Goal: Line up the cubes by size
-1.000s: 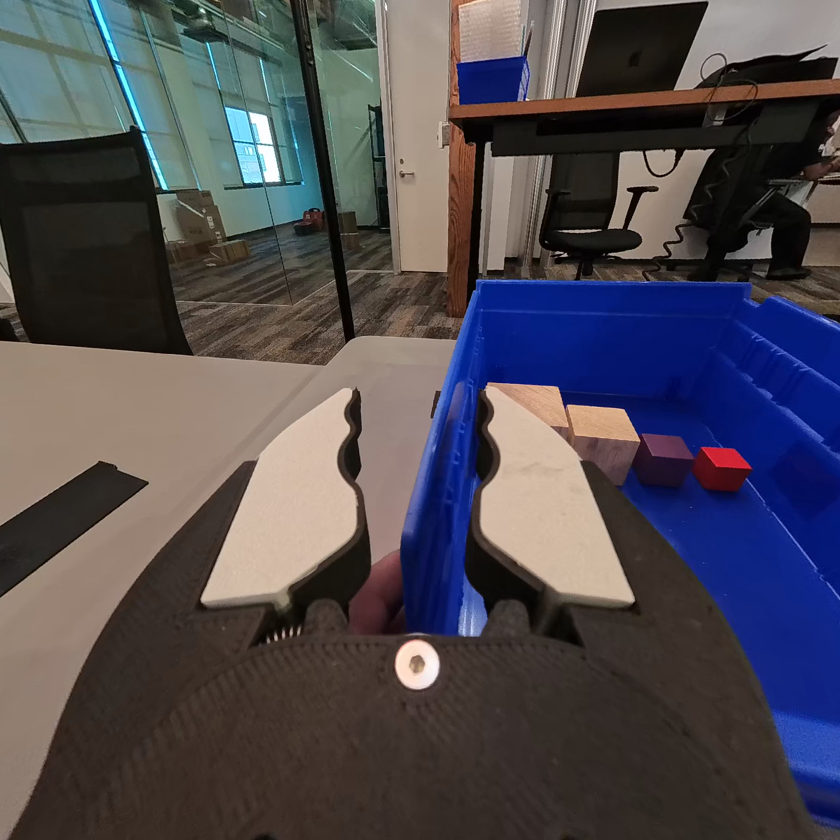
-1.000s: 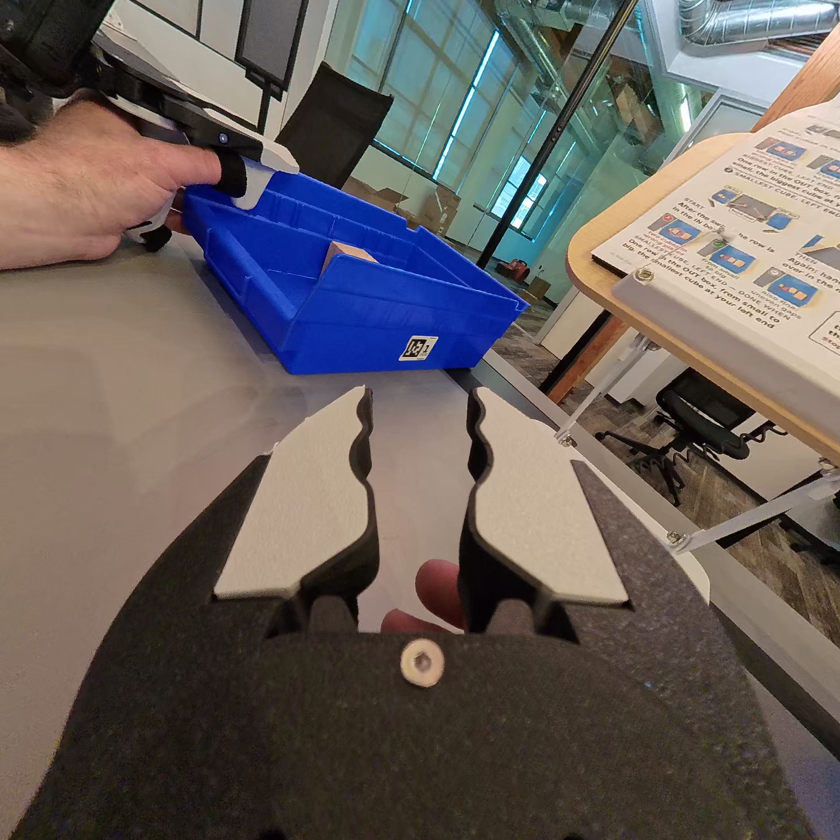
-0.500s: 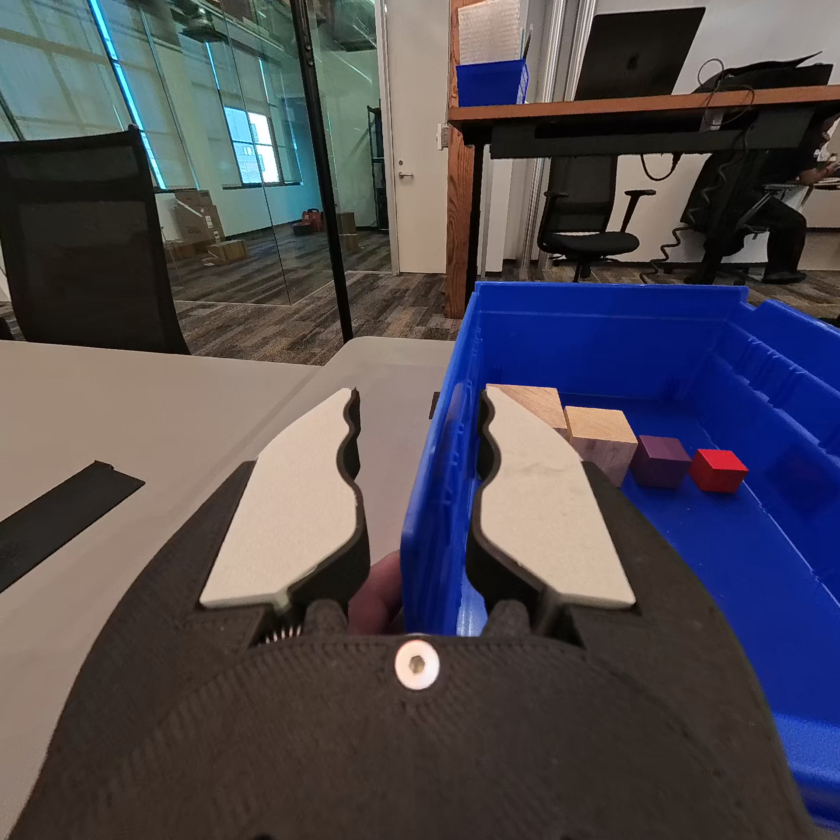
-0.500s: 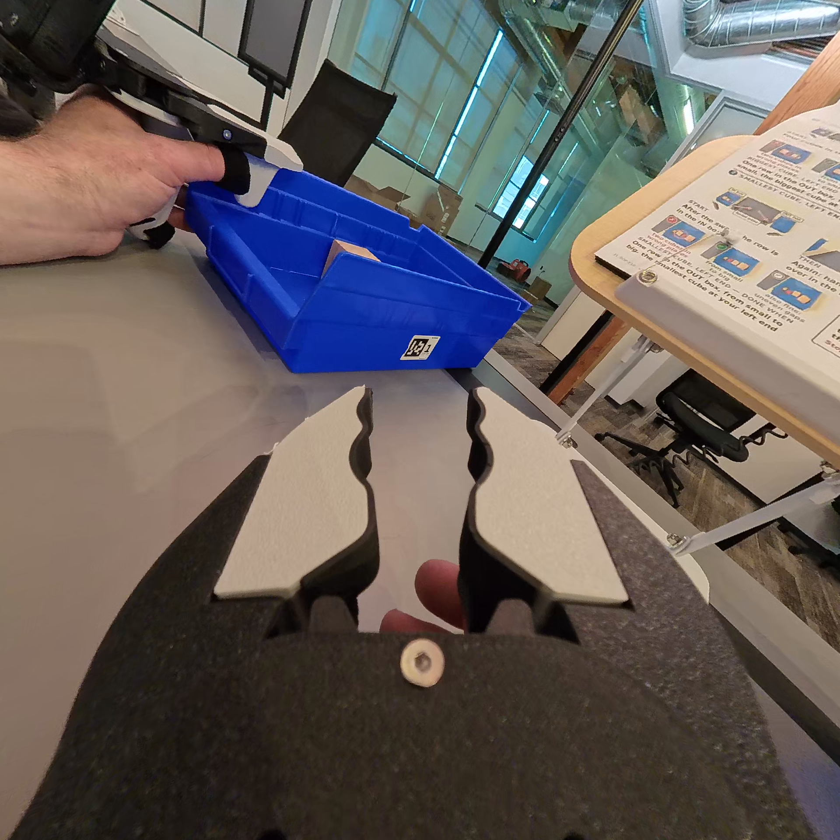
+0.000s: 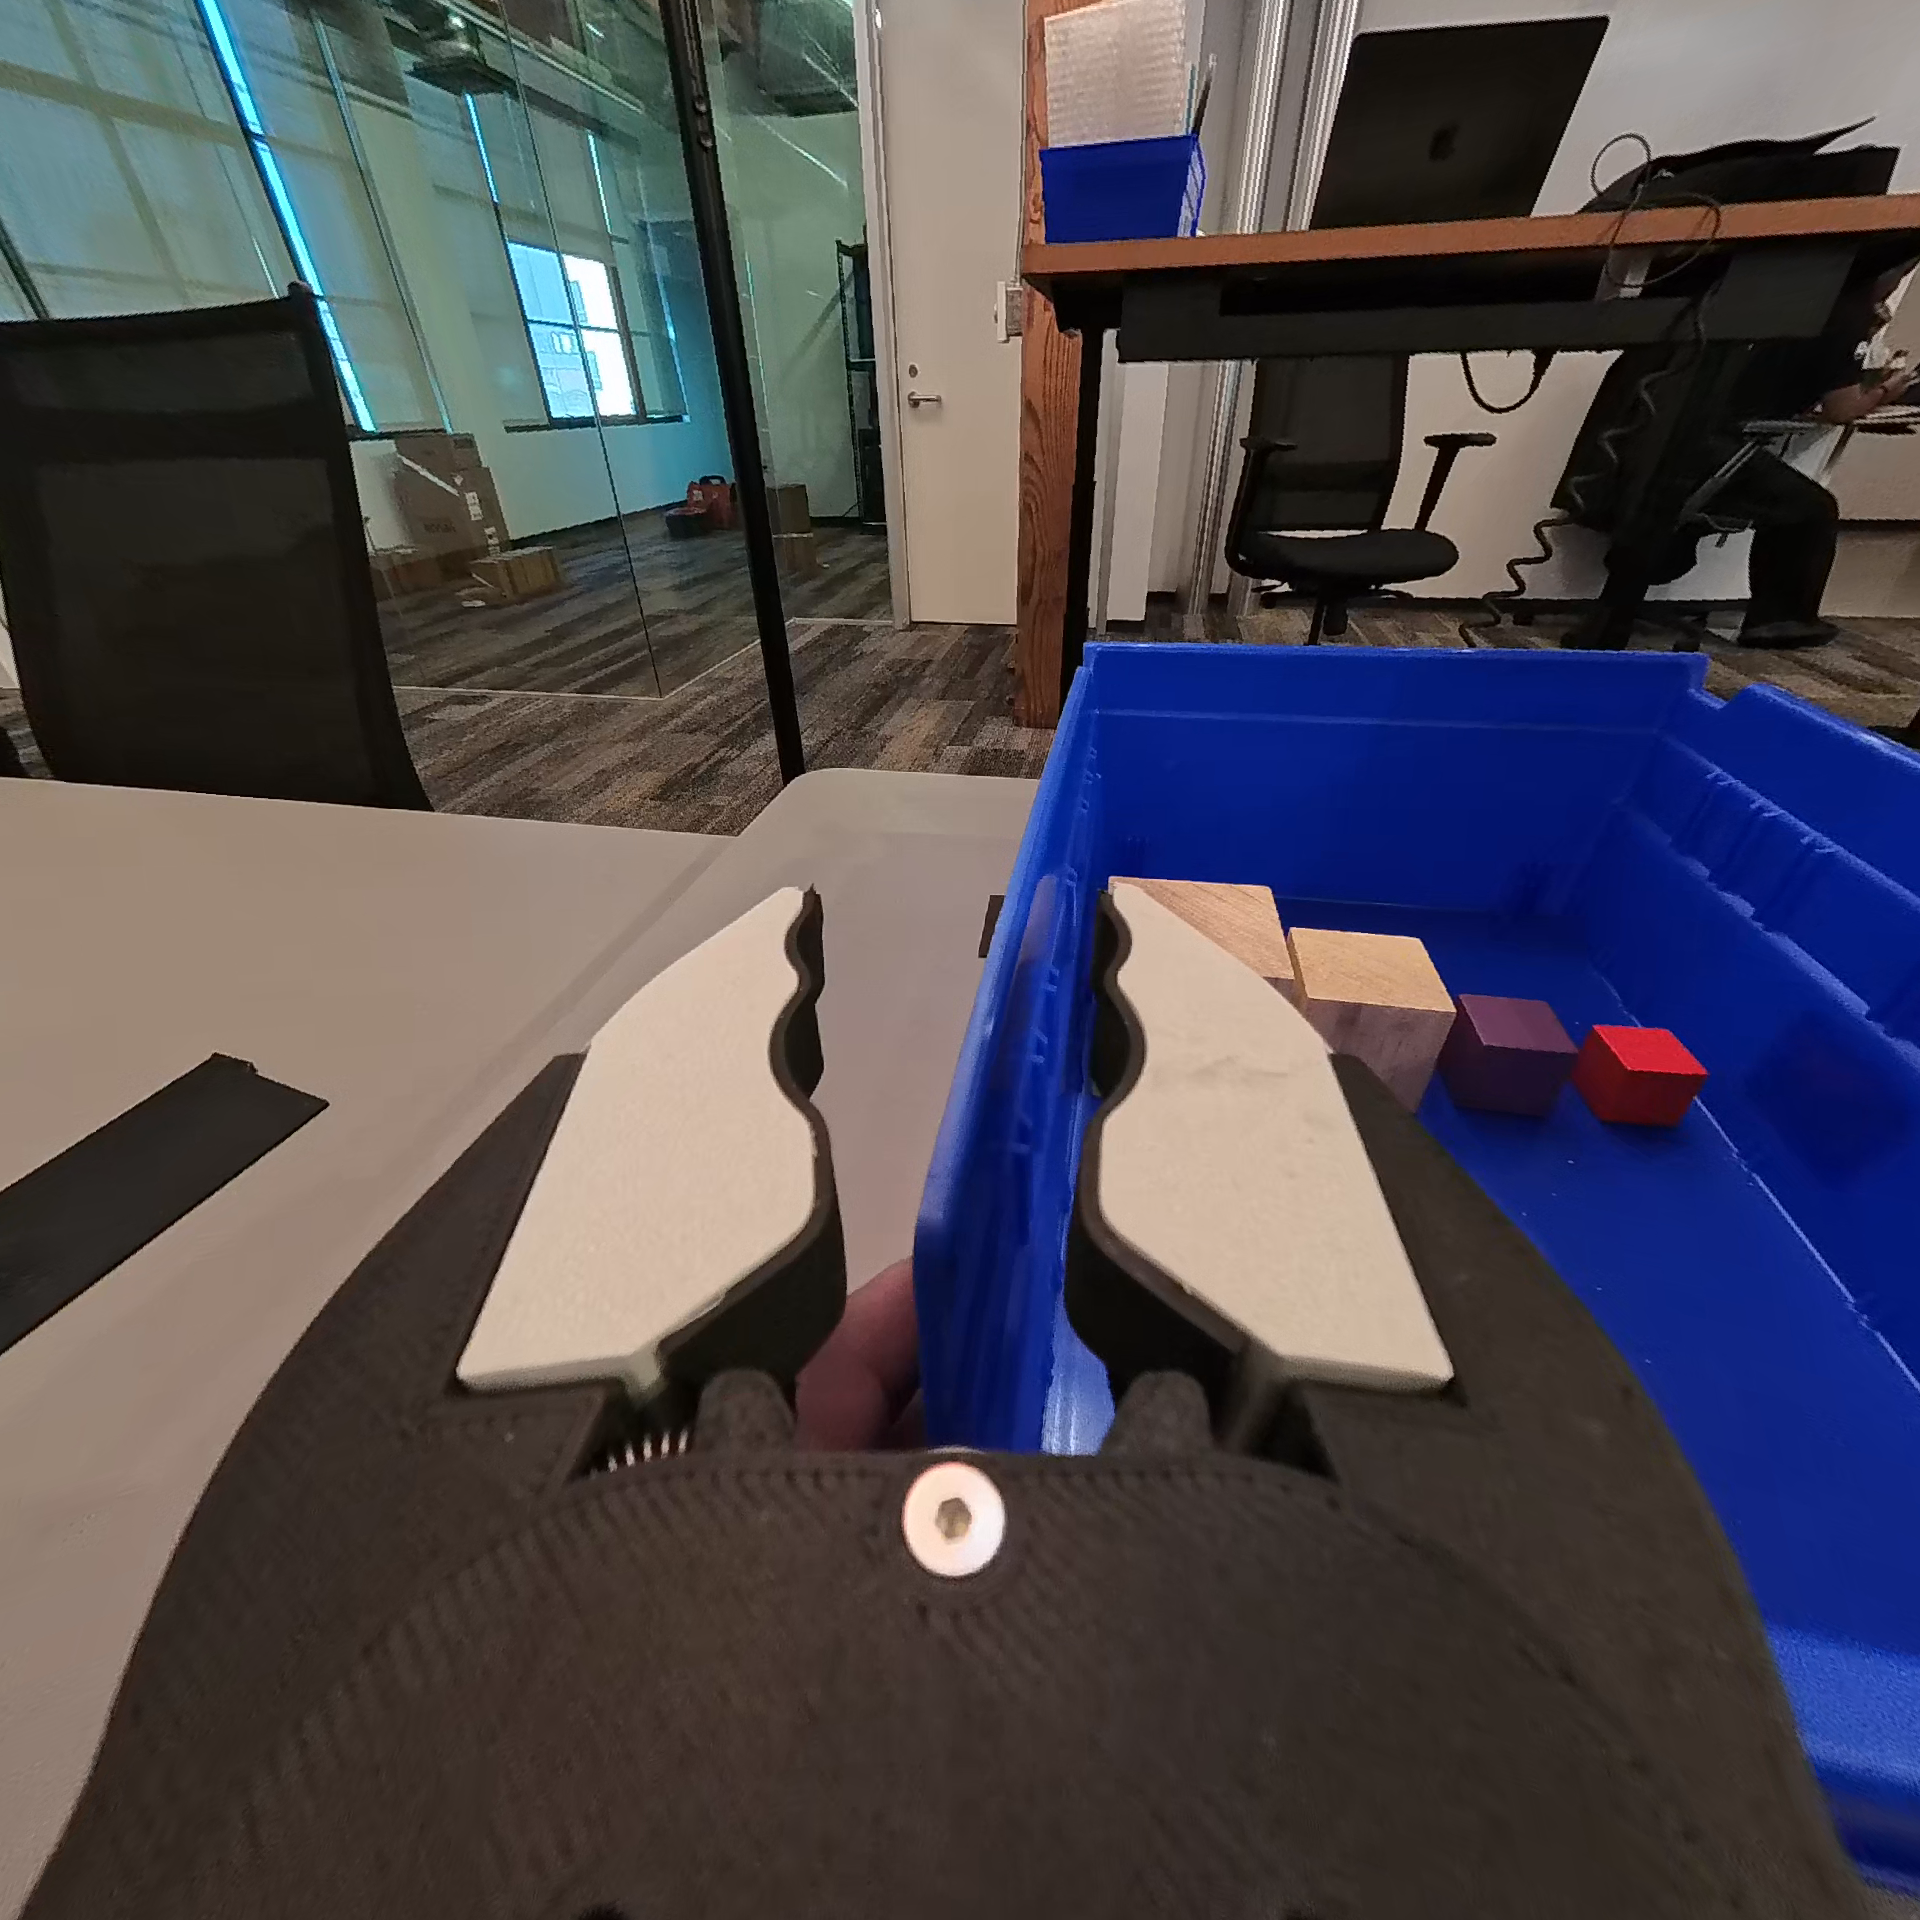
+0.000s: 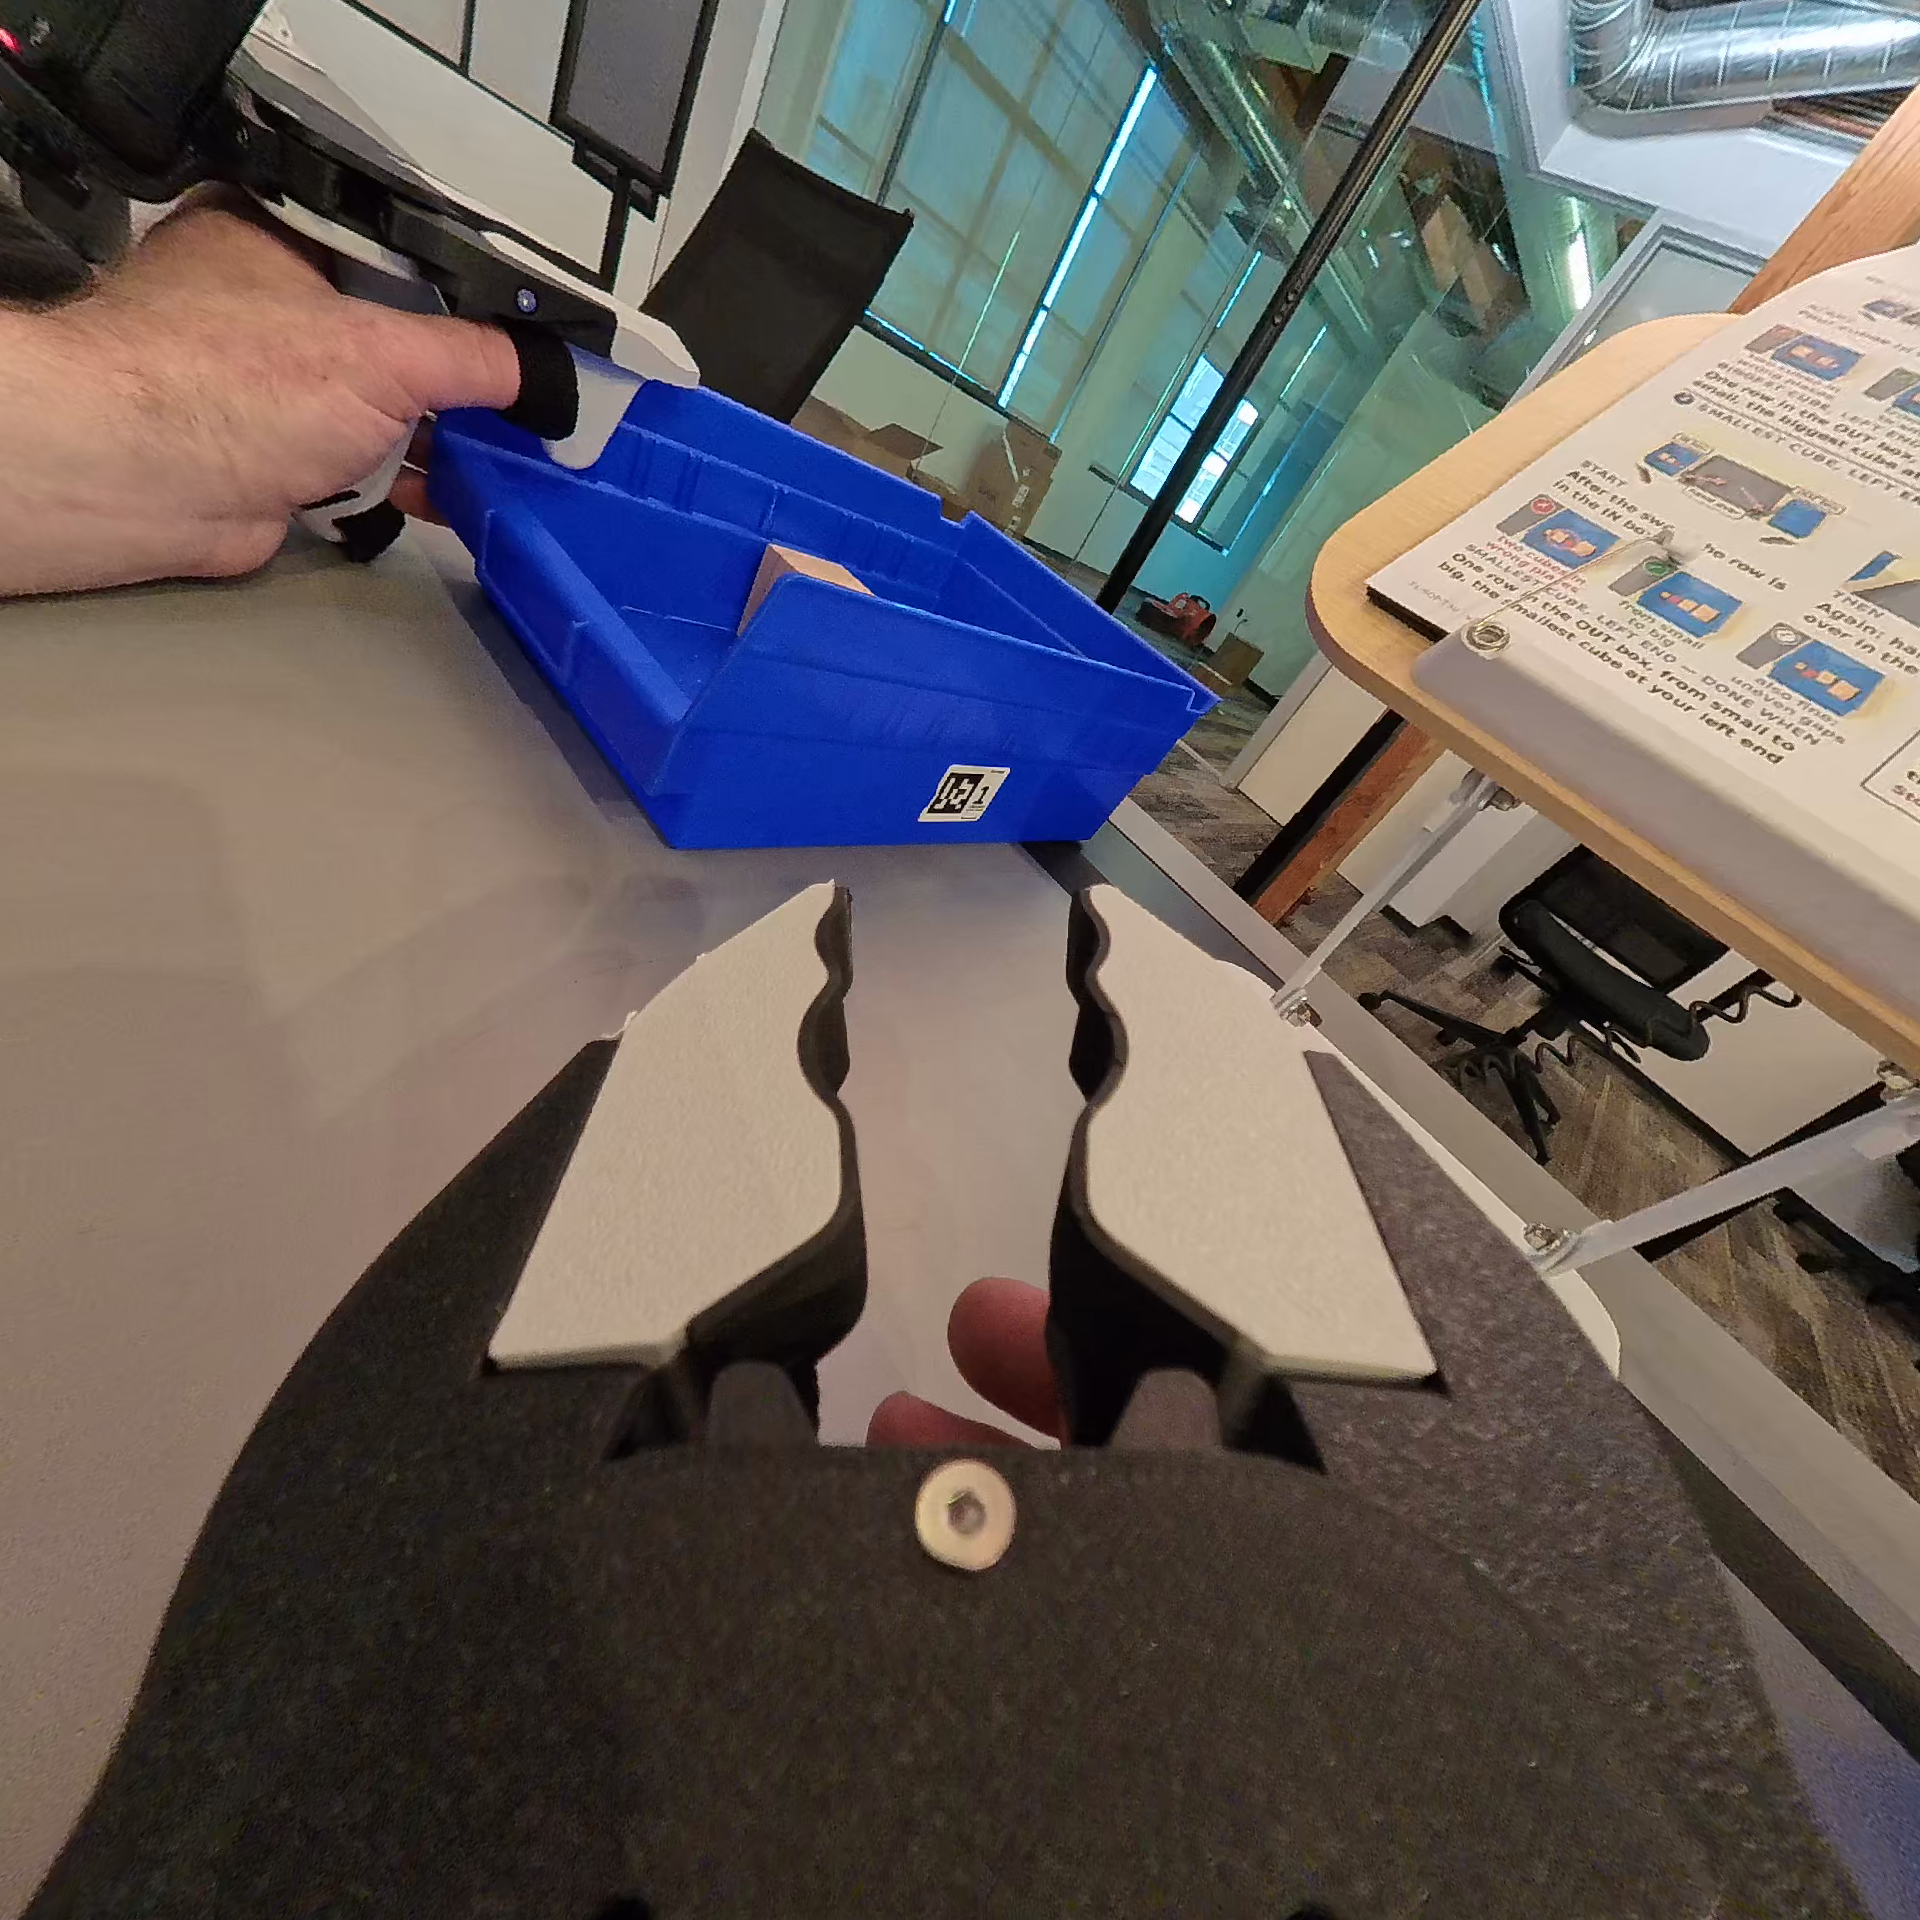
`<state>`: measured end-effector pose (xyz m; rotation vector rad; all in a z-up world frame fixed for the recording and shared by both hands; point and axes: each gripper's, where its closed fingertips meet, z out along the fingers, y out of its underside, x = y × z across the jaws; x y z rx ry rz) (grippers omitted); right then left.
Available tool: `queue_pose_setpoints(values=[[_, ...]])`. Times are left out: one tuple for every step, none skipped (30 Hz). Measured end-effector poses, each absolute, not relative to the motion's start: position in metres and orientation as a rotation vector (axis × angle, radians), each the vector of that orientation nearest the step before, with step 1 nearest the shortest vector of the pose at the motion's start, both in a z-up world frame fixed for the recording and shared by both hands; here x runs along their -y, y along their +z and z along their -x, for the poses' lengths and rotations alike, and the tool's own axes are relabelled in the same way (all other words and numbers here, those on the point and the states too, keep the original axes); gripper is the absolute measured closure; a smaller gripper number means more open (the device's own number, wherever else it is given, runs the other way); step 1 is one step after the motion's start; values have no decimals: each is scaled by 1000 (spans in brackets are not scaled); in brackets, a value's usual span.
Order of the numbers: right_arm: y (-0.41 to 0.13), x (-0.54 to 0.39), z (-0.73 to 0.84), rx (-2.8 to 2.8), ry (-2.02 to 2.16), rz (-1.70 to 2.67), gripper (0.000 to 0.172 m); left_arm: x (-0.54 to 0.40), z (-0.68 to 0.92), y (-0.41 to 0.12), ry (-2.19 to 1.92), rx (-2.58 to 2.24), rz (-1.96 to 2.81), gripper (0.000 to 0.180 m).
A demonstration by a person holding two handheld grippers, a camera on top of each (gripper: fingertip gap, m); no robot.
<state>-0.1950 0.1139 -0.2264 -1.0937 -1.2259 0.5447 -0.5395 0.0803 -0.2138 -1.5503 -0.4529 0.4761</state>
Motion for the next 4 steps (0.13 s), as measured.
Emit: queue_pose_setpoints(values=[[-226,-114,195,1226,544,1094,132,-80,540,-214,477,453,1550,132],[-226,-114,195,1226,544,1094,132,-80,540,-214,477,453,1550,132],[-226,-114,195,1226,545,1094,132,-80,540,-214,477,453,1549,132],[-226,-114,195,1226,545,1094,132,-80,540,-214,478,454,1549,131]])
